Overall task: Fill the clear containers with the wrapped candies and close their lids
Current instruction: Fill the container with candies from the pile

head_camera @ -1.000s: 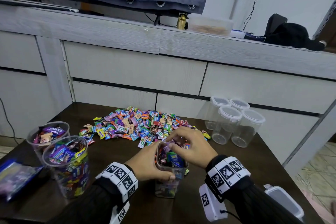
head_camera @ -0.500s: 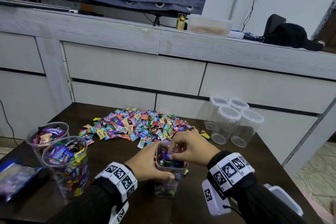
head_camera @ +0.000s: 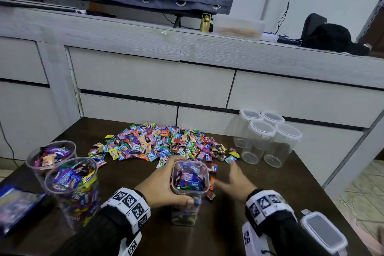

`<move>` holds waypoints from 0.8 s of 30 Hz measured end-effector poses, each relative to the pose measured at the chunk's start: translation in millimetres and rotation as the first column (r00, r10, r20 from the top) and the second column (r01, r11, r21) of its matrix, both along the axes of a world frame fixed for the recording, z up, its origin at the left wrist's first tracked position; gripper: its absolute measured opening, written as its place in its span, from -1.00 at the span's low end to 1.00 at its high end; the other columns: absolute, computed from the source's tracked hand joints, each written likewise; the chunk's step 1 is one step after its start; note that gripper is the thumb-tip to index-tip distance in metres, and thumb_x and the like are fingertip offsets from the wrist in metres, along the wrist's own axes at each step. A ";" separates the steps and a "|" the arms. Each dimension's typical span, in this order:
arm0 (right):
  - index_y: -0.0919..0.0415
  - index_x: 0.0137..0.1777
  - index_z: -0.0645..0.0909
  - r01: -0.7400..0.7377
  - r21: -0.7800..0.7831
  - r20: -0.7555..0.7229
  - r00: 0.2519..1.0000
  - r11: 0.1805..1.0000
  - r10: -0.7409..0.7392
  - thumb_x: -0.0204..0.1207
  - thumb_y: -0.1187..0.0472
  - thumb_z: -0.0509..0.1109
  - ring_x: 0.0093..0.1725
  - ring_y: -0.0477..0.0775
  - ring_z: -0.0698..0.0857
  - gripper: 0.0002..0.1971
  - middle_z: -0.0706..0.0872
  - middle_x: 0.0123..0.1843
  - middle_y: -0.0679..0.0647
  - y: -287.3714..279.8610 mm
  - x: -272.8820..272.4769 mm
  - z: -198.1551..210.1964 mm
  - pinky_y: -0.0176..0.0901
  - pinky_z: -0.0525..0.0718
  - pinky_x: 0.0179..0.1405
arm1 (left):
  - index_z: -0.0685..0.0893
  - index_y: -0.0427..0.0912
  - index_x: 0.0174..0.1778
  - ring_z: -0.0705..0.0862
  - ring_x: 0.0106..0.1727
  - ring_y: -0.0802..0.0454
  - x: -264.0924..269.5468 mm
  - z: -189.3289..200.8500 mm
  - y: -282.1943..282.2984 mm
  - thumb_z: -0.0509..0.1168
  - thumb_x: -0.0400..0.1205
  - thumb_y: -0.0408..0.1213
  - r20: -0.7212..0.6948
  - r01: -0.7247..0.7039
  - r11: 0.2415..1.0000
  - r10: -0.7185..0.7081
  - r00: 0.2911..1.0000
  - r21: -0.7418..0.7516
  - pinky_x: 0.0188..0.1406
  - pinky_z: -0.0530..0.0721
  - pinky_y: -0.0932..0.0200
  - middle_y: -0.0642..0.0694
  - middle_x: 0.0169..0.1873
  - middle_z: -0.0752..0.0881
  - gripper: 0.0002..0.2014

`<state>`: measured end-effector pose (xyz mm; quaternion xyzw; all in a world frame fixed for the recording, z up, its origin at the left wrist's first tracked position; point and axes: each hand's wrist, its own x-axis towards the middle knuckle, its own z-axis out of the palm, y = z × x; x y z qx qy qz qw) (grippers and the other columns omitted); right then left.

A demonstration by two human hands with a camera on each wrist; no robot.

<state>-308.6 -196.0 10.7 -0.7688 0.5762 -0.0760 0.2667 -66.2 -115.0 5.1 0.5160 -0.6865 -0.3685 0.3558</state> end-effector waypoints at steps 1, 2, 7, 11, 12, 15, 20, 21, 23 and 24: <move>0.35 0.66 -0.22 0.009 0.049 -0.094 0.996 0.999 -0.004 0.42 -0.23 0.45 0.69 0.18 -0.05 0.14 -0.13 0.71 0.24 0.9 0.8 -17.6 -0.05 0.04 0.63 | 0.27 0.31 0.37 0.71 0.19 0.31 1.1 0.6 -0.4 0.68 0.12 0.14 0.006 -0.002 1.000 0.002 1.000 -0.004 0.27 0.69 0.10 0.18 0.22 0.68 -0.04; 0.32 0.65 -0.30 0.015 0.060 -0.164 0.986 0.998 -0.005 0.37 -0.30 0.44 0.69 0.20 -0.13 0.21 -0.22 0.70 0.23 1.5 2.9 -33.3 0.02 0.01 0.65 | 0.26 0.32 0.37 0.71 0.19 0.31 2.2 0.7 -1.0 0.68 0.12 0.15 0.011 -0.002 1.000 0.002 1.000 -0.008 0.27 0.69 0.09 0.18 0.22 0.68 -0.03; 0.21 0.65 -0.37 -0.013 0.027 -0.320 0.947 1.000 0.021 0.37 -0.45 0.26 0.69 0.08 -0.23 0.18 -0.32 0.70 0.07 -6.6 28.1 -66.0 0.15 -0.09 0.65 | 0.26 0.49 0.31 0.68 0.22 0.35 4.5 -3.0 -2.0 0.66 0.15 0.19 -0.008 0.001 1.000 -0.001 1.000 -0.028 0.29 0.67 0.13 0.30 0.20 0.68 -0.10; 0.20 0.66 -0.37 -0.105 0.060 -0.399 0.909 0.993 0.120 0.52 -0.34 0.17 0.69 0.05 -0.25 0.03 -0.32 0.70 0.07 -21.0 52.1 -69.6 0.16 -0.21 0.63 | 0.26 0.50 0.32 0.65 0.27 0.33 4.1 -5.9 -2.5 0.65 0.20 0.16 -0.013 0.004 0.999 -0.004 1.000 -0.046 0.33 0.65 0.07 0.24 0.25 0.66 -0.12; 0.19 0.66 -0.36 -0.134 0.072 -0.397 0.905 0.988 0.151 0.53 -0.30 0.21 0.68 0.06 -0.25 0.01 -0.33 0.70 0.07 -26.1 57.3 -69.3 0.16 -0.22 0.62 | 0.26 0.47 0.34 0.64 0.29 0.31 4.3 -6.4 -3.1 0.65 0.20 0.17 -0.011 0.010 0.999 -0.011 1.000 -0.049 0.35 0.63 0.04 0.23 0.27 0.65 -0.12; 0.20 0.67 -0.32 -0.129 -0.003 -0.304 0.945 0.992 0.122 0.58 -0.09 0.33 0.69 0.15 -0.21 -0.03 -0.25 0.71 0.11 -46.6 76.2 -71.0 0.17 -0.11 0.63 | 0.28 0.41 0.37 0.62 0.33 0.28 5.4 -7.3 -4.7 0.64 0.22 0.16 -0.008 0.024 0.998 -0.024 1.000 -0.058 0.37 0.61 0.01 0.21 0.29 0.63 -0.12; -0.08 0.67 -0.18 -0.012 -0.085 -0.243 0.970 0.996 -0.009 0.63 -0.22 0.10 0.67 0.36 -0.10 -0.27 -0.12 0.72 0.06 -68.6 101.9 -86.4 0.32 0.03 0.58 | 0.32 0.39 0.37 0.65 0.31 0.24 7.7 -8.7 -7.1 0.65 0.25 0.11 -0.012 0.028 0.997 -0.029 1.000 -0.069 0.35 0.63 -0.02 0.20 0.27 0.65 -0.16; -0.18 0.66 -0.13 -0.031 -0.051 -0.255 0.967 0.998 0.017 0.61 -0.26 0.11 0.67 0.35 -0.10 -0.30 -0.10 0.72 0.02 -70.6 103.2 -90.5 0.40 0.00 0.55 | 0.33 0.38 0.38 0.65 0.31 0.23 8.4 -9.2 -7.5 0.65 0.25 0.10 -0.018 0.027 0.997 -0.028 0.999 -0.068 0.35 0.62 -0.02 0.20 0.27 0.65 -0.16; -0.29 0.62 -0.02 -0.103 -0.008 -0.321 0.942 0.995 0.095 0.57 -0.31 0.11 0.66 0.33 -0.05 -0.35 0.01 0.70 -0.03 -74.1 105.0 -97.1 0.55 -0.02 0.48 | 0.34 0.36 0.38 0.65 0.32 0.22 9.3 -10.1 -8.5 0.65 0.26 0.07 -0.031 0.023 0.997 -0.025 0.999 -0.071 0.35 0.62 -0.03 0.21 0.27 0.65 -0.17; -0.26 0.60 0.05 -0.137 -0.018 -0.361 0.925 0.990 0.121 0.54 -0.35 0.11 0.64 0.32 0.03 -0.35 0.09 0.66 0.00 -75.3 104.9 -99.1 0.58 0.04 0.44 | 0.35 0.36 0.38 0.65 0.32 0.21 9.5 -10.4 -8.6 0.65 0.26 0.07 -0.037 0.020 0.997 -0.023 0.999 -0.070 0.36 0.62 -0.04 0.21 0.27 0.65 -0.17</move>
